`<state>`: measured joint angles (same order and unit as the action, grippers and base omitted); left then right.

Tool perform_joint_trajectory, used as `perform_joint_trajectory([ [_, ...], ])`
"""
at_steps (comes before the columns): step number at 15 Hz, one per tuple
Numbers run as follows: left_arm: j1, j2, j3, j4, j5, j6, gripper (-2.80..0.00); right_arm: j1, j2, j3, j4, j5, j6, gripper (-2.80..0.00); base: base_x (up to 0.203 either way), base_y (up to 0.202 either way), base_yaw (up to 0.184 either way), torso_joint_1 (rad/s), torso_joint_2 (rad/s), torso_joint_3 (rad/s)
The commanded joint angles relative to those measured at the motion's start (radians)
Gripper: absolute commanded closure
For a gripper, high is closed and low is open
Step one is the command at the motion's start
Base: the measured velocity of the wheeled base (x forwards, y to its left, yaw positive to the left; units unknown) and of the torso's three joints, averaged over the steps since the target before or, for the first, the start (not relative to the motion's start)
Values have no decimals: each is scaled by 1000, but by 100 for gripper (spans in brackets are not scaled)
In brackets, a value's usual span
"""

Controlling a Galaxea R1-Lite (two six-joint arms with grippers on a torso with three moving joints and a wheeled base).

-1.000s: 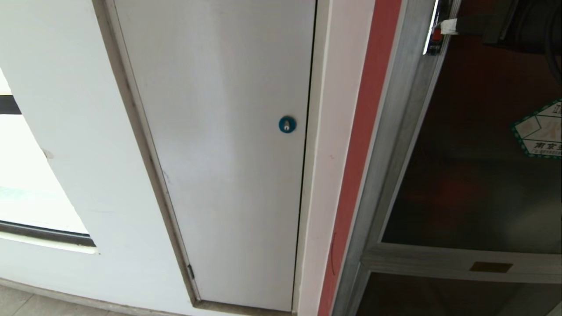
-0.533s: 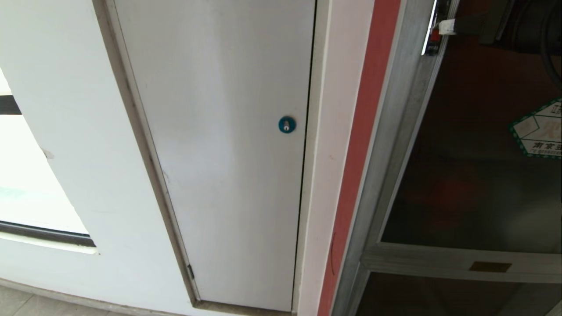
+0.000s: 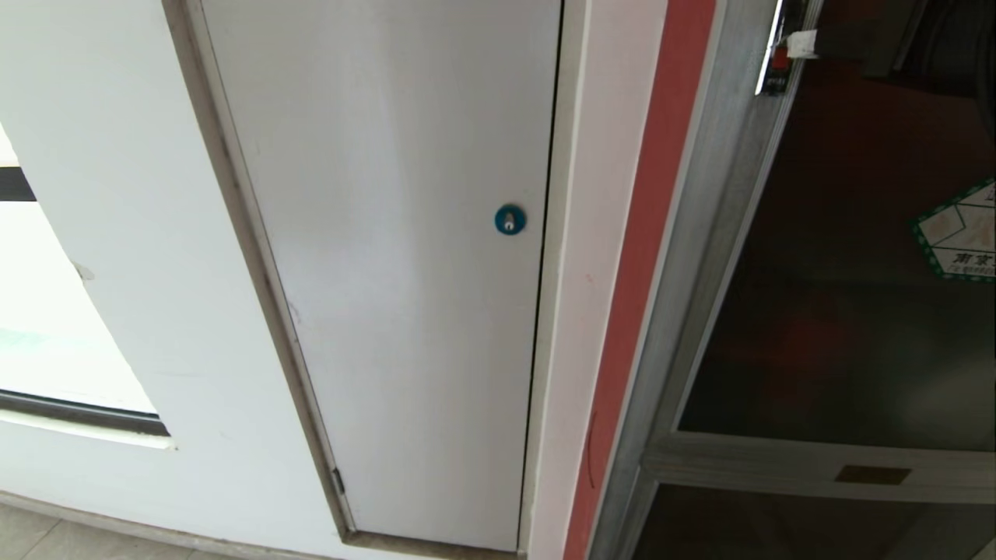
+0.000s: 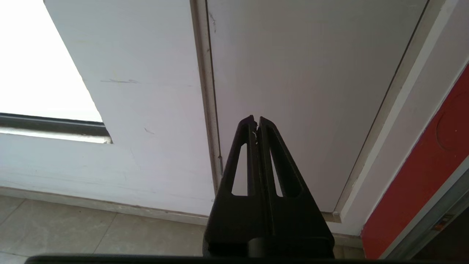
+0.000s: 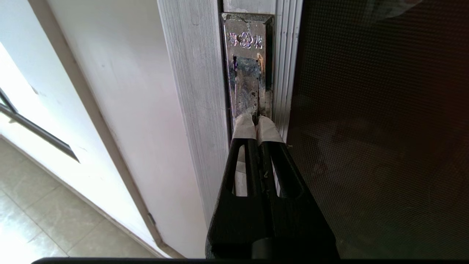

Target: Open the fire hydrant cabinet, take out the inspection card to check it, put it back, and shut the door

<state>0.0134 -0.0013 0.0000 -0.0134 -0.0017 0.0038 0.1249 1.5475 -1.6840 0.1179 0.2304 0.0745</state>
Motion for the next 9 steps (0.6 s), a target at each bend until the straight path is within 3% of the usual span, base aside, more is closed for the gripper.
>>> perform_joint_trajectory([
  [1, 0, 0, 6, 0, 0, 0, 0, 1, -17, 6, 5, 6, 2, 0, 0, 0, 0, 0, 0, 0],
  [9, 0, 0, 6, 0, 0, 1, 0, 1, -74, 39, 4, 24, 8, 0, 0, 0, 0, 0, 0, 0],
])
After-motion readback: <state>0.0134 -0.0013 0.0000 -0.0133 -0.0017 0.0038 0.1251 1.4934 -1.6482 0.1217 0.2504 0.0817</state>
